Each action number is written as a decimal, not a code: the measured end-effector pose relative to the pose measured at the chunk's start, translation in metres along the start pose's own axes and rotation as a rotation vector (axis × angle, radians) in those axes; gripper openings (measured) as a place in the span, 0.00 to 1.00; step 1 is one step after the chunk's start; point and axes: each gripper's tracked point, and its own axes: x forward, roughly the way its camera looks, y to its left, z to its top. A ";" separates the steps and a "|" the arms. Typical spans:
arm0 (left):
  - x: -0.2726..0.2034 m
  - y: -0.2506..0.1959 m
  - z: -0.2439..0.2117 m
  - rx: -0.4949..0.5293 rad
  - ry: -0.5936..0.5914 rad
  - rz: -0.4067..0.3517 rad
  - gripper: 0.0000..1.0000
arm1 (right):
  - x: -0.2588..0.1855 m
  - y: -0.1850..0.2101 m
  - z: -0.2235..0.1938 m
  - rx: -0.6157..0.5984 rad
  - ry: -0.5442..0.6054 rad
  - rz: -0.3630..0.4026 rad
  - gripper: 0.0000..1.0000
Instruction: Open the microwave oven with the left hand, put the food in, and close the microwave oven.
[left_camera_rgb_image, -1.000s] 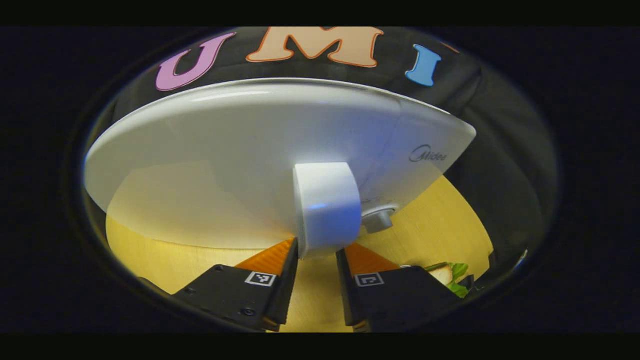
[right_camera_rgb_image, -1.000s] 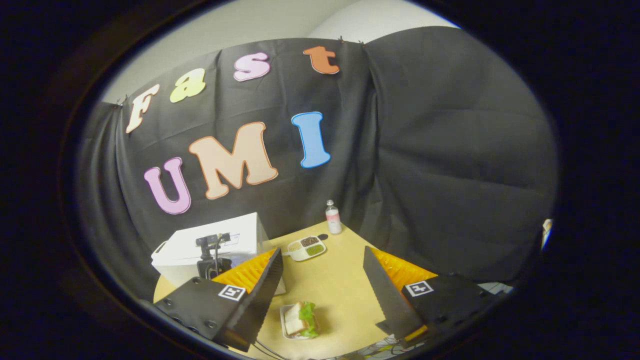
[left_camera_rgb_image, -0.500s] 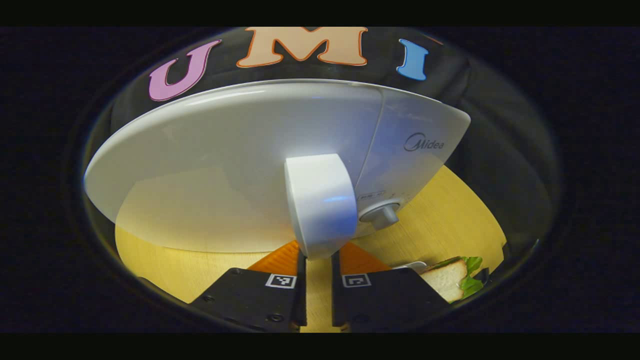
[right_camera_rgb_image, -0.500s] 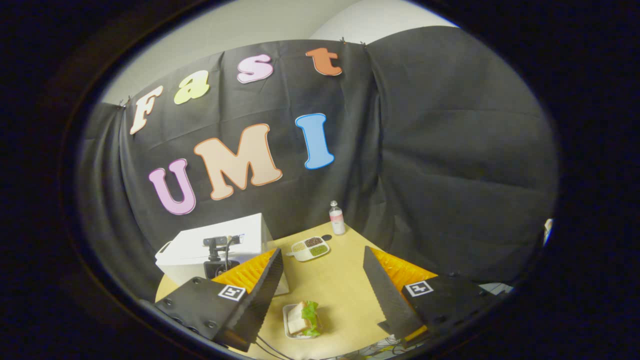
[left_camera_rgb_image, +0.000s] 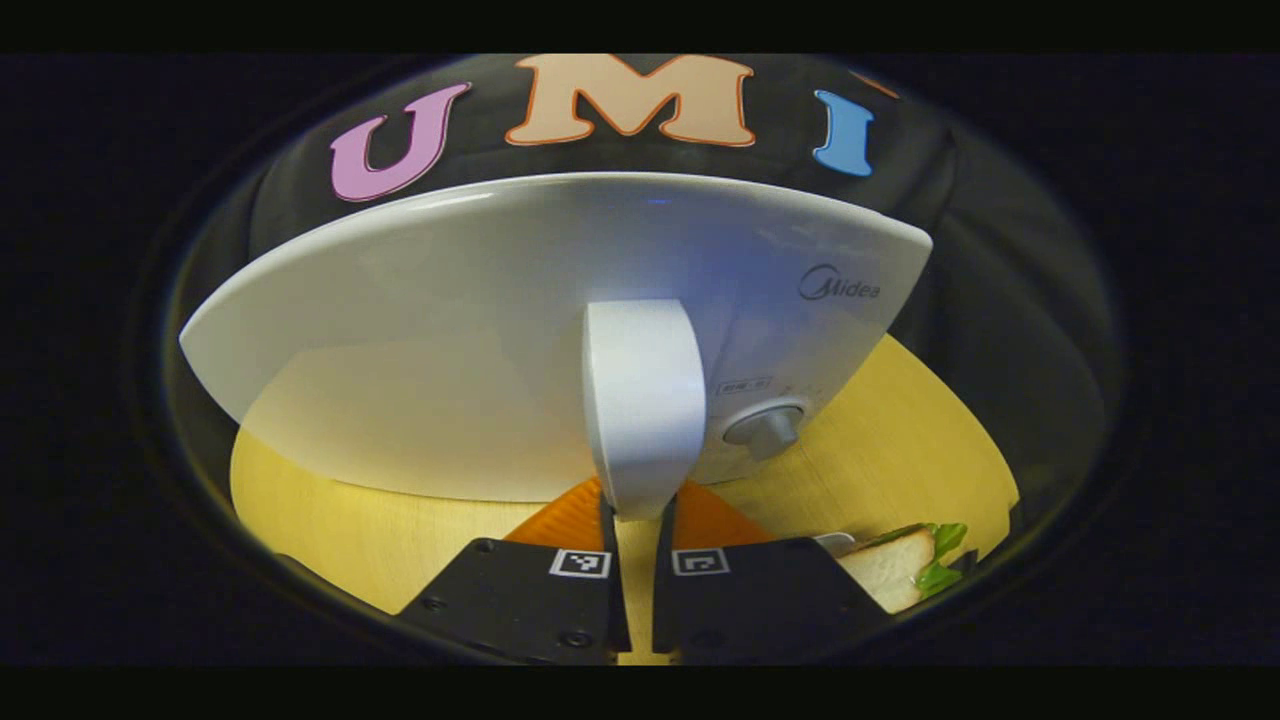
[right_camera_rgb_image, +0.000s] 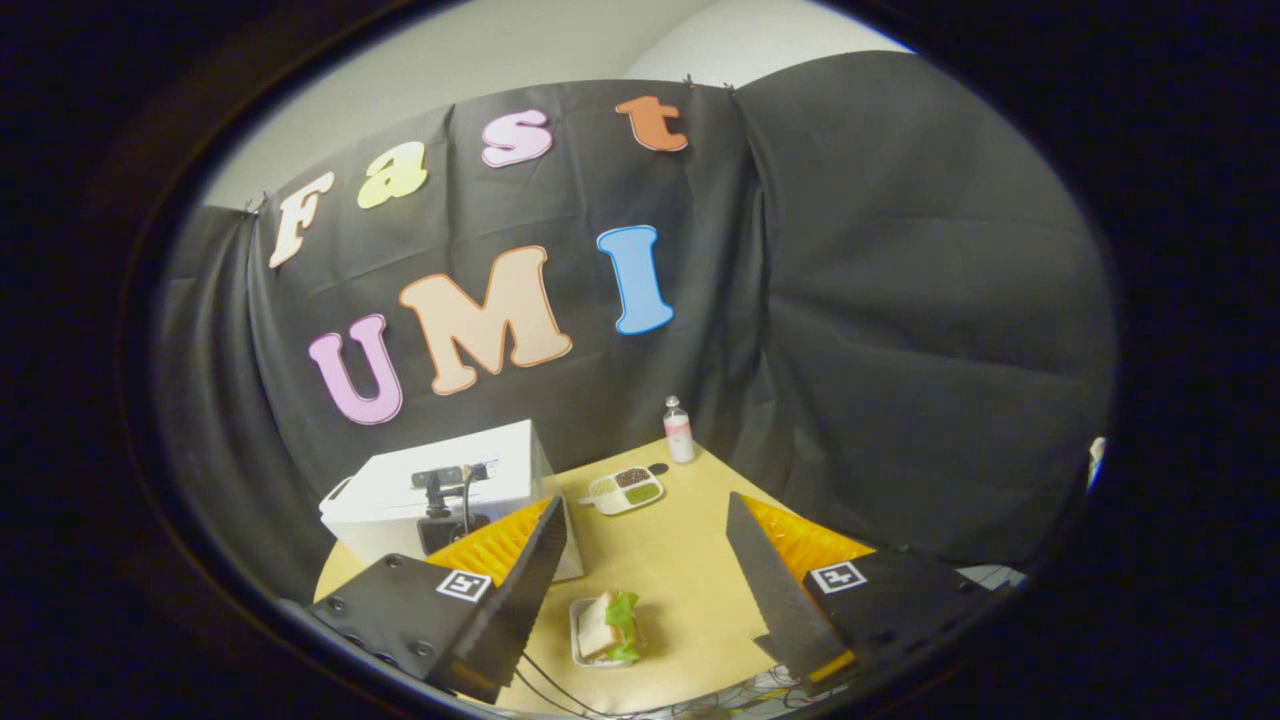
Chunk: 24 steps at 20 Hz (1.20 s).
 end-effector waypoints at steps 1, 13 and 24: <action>-0.001 0.000 0.000 -0.006 -0.005 0.000 0.08 | -0.002 -0.002 -0.001 -0.001 0.002 -0.001 0.92; -0.096 0.019 -0.080 0.027 -0.014 -0.048 0.06 | 0.012 0.014 -0.013 -0.015 0.068 0.098 0.99; -0.150 0.058 -0.119 0.038 -0.004 0.020 0.21 | 0.016 0.052 -0.044 -0.031 0.153 0.223 0.92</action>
